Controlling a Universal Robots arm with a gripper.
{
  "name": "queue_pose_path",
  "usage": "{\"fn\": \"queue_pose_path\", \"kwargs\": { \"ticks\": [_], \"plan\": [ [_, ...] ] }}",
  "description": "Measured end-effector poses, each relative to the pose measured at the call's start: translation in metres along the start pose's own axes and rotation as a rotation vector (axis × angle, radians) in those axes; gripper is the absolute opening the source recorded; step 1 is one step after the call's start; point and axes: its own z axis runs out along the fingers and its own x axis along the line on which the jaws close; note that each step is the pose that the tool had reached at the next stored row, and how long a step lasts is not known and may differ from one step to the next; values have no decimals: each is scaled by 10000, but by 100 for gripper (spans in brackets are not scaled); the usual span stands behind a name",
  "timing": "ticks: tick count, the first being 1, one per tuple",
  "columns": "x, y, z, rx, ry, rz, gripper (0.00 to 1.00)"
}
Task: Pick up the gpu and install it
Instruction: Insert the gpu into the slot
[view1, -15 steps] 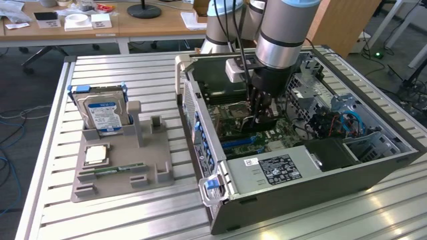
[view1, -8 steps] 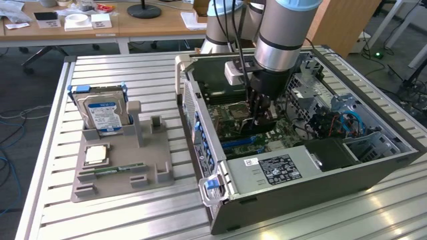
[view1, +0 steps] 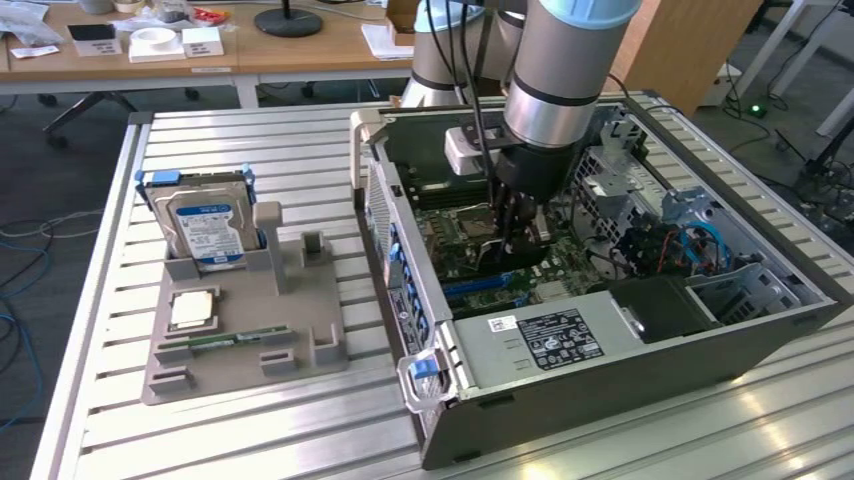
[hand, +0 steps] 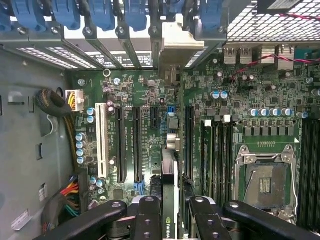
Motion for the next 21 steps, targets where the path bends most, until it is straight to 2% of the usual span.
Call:
{"fn": "queue_pose_path", "kwargs": {
  "ticks": [21],
  "plan": [
    [3, 92, 0, 2, -1, 0, 26]
  ]
}}
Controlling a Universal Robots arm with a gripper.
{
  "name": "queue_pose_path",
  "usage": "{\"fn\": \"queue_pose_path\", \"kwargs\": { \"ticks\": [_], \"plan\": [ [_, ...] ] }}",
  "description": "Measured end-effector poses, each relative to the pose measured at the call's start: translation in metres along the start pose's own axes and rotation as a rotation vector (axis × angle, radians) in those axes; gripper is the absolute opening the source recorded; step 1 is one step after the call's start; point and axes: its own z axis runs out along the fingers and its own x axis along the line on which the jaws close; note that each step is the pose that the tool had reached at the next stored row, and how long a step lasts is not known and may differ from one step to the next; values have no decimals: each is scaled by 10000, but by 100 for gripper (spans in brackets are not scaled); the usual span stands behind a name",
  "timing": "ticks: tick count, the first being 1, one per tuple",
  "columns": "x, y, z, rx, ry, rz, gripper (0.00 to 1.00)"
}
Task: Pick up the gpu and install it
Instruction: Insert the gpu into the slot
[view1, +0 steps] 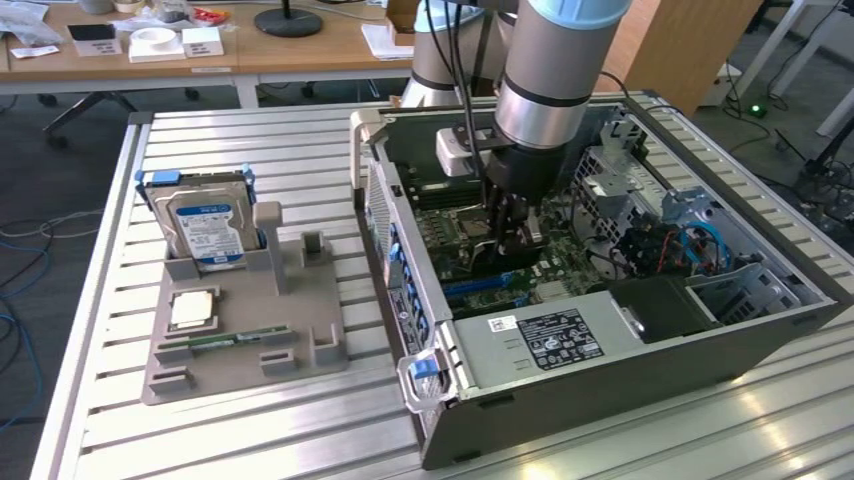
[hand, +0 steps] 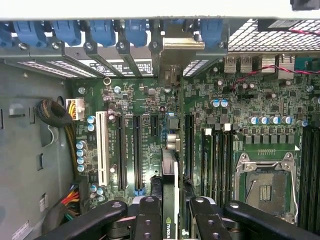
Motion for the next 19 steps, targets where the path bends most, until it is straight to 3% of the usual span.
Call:
{"fn": "queue_pose_path", "kwargs": {
  "ticks": [19],
  "plan": [
    [3, 42, 104, 24, 0, -1, 26]
  ]
}}
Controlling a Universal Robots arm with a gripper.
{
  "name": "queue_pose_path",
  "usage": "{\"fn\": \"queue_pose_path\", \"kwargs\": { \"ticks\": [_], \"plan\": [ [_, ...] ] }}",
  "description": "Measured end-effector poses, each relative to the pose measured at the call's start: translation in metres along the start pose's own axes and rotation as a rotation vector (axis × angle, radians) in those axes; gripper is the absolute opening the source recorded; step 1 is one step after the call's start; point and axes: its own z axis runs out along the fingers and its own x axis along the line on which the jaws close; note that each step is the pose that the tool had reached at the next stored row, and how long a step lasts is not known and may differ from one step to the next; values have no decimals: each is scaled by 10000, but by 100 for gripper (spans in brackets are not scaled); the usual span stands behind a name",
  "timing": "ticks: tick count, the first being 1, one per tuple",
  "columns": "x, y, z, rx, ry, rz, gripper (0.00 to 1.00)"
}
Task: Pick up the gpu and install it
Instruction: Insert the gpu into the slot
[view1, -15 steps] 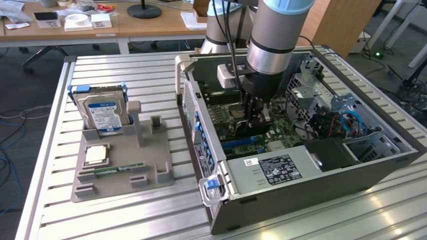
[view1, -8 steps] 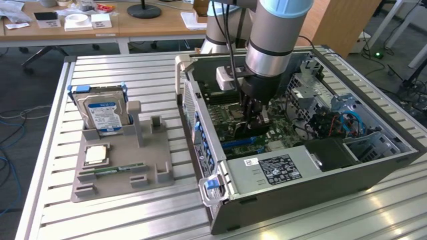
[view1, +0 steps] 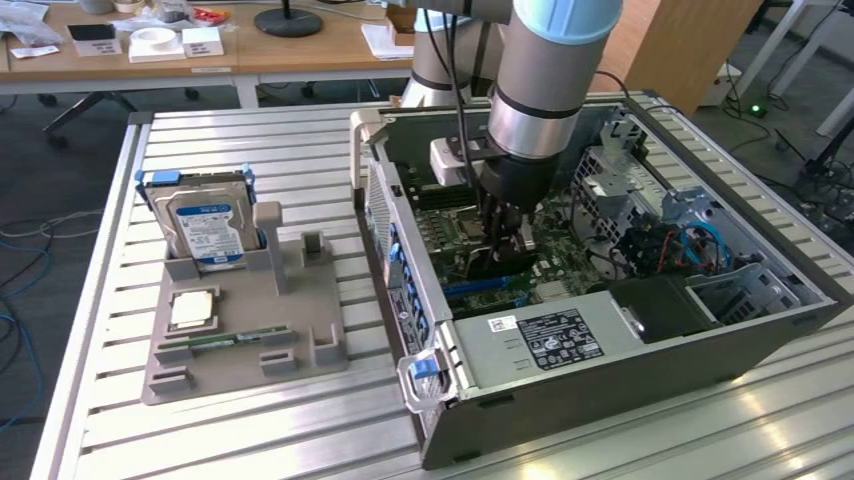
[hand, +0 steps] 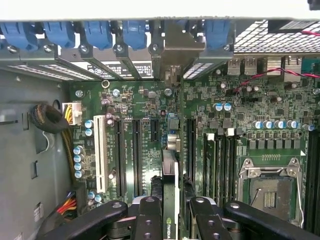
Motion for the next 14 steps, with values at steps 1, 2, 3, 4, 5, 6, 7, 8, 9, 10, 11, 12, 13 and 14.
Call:
{"fn": "queue_pose_path", "kwargs": {
  "ticks": [1, 2, 3, 4, 5, 6, 7, 8, 9, 10, 11, 12, 13, 14],
  "plan": [
    [0, 2, 9, 0, 0, -1, 26],
    [0, 4, 17, -1, 0, -1, 26],
    [1, 6, 26, -1, -1, 0, 26],
    [1, 8, 30, -1, 1, 0, 26],
    [1, 8, 30, -2, 1, 0, 26],
    [1, 8, 30, -2, 1, 1, 26],
    [1, 8, 30, -2, 1, 0, 26],
    [0, 9, 30, 0, -8, 1, 26],
    [0, 9, 30, 3, -32, 1, 26],
    [0, 10, 31, 8, -68, 3, 26],
    [0, 10, 31, 10, -91, 3, 26],
    [0, 10, 32, 13, -106, -4, 26],
    [0, 9, 34, 14, -114, -18, 26],
    [0, 9, 38, 15, -116, -29, 26]
  ]
}}
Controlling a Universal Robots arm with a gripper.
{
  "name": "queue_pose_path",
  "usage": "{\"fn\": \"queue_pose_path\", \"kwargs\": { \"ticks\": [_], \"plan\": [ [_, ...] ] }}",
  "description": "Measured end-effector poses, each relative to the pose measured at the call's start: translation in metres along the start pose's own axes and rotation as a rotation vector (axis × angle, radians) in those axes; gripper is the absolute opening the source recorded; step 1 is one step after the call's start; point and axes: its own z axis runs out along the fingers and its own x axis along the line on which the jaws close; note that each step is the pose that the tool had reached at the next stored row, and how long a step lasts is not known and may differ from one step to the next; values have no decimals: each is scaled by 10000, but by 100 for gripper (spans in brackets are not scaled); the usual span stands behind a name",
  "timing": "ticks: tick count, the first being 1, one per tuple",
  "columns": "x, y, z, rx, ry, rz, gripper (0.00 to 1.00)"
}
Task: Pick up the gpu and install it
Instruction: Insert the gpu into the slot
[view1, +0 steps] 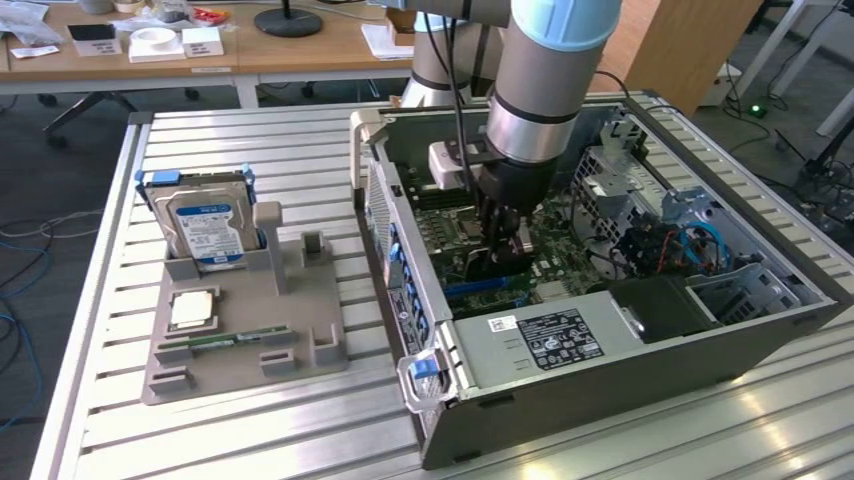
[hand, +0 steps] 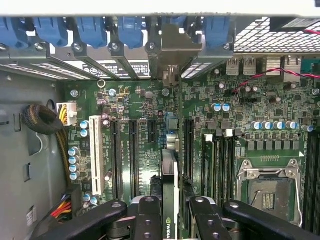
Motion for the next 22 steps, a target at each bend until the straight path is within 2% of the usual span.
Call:
{"fn": "queue_pose_path", "kwargs": {
  "ticks": [11, 22],
  "plan": [
    [2, 2, 59, -14, -11, -407, 26],
    [4, 10, 81, -14, -12, -429, 26]
  ]
}}
